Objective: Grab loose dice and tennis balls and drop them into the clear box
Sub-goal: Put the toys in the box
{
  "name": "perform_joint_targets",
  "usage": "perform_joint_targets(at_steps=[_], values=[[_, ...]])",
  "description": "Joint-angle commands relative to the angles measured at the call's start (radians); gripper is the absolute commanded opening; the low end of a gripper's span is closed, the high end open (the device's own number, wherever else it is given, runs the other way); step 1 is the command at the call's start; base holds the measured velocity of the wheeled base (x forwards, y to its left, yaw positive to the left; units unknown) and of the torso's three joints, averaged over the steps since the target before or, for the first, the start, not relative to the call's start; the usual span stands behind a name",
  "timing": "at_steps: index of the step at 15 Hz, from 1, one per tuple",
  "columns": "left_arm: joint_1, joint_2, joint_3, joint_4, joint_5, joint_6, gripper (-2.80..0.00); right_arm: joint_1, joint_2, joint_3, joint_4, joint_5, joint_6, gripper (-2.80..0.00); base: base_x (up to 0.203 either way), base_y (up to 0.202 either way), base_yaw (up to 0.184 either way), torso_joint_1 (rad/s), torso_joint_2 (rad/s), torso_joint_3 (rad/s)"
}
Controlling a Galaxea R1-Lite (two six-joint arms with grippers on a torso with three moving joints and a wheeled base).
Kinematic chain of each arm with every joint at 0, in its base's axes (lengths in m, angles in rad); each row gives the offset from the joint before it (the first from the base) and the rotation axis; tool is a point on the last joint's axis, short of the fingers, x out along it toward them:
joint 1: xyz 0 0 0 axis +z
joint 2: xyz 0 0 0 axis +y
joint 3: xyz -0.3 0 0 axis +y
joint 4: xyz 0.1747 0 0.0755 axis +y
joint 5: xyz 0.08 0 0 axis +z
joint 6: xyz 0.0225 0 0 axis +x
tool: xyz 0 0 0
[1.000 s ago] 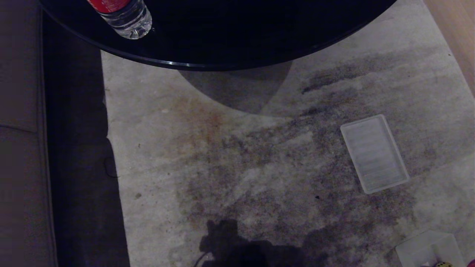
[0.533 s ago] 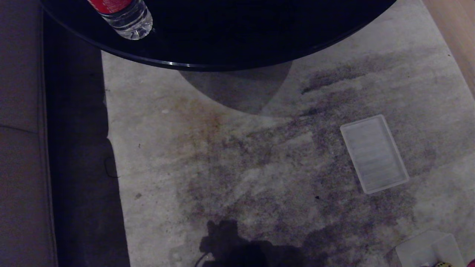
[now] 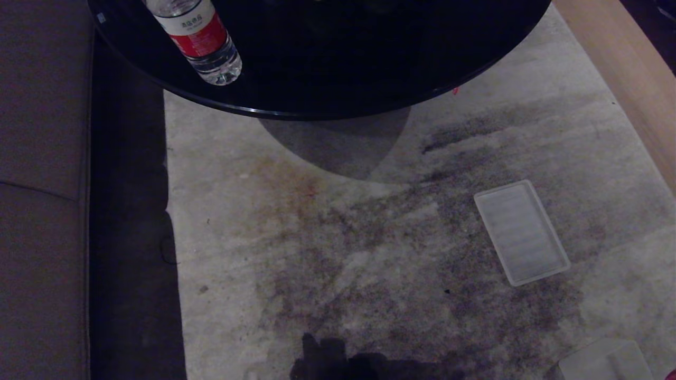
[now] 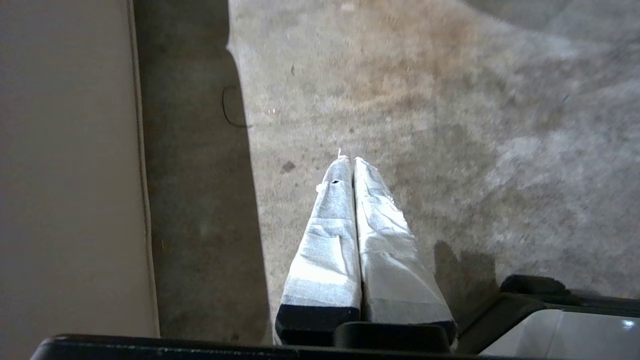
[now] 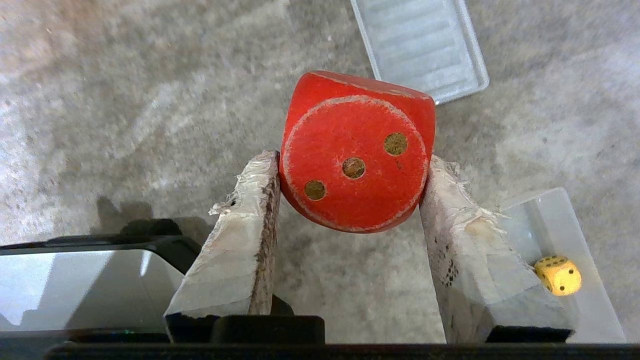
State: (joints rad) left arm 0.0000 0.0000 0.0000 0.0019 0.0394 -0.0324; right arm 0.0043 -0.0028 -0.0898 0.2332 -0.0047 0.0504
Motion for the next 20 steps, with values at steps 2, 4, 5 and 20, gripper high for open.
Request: perform_joint_targets(at_steps=[2, 4, 5, 20], values=[[0.000, 0.002, 0.002, 0.000, 0.002, -0.001, -2.80, 0.000, 0.003, -0.001, 0.002, 0.000, 0.000, -2.80, 0.000, 0.000, 0.000, 0.002, 0.00, 0.200], [-0.001, 0.002, 0.002, 0.000, 0.002, -0.001, -2.80, 0.000, 0.004, 0.000, 0.001, 0.000, 0.000, -2.80, 0.000, 0.000, 0.000, 0.003, 0.00, 0.206], [0.000, 0.002, 0.002, 0.000, 0.002, -0.001, -2.80, 0.000, 0.004, 0.000, 0.001, 0.000, 0.000, -2.80, 0.000, 0.000, 0.000, 0.006, 0.00, 0.195], [0.000, 0.002, 0.002, 0.000, 0.008, -0.018, -2.80, 0.000, 0.003, 0.000, 0.001, 0.000, -0.001, -2.80, 0.000, 0.000, 0.000, 0.003, 0.00, 0.202]])
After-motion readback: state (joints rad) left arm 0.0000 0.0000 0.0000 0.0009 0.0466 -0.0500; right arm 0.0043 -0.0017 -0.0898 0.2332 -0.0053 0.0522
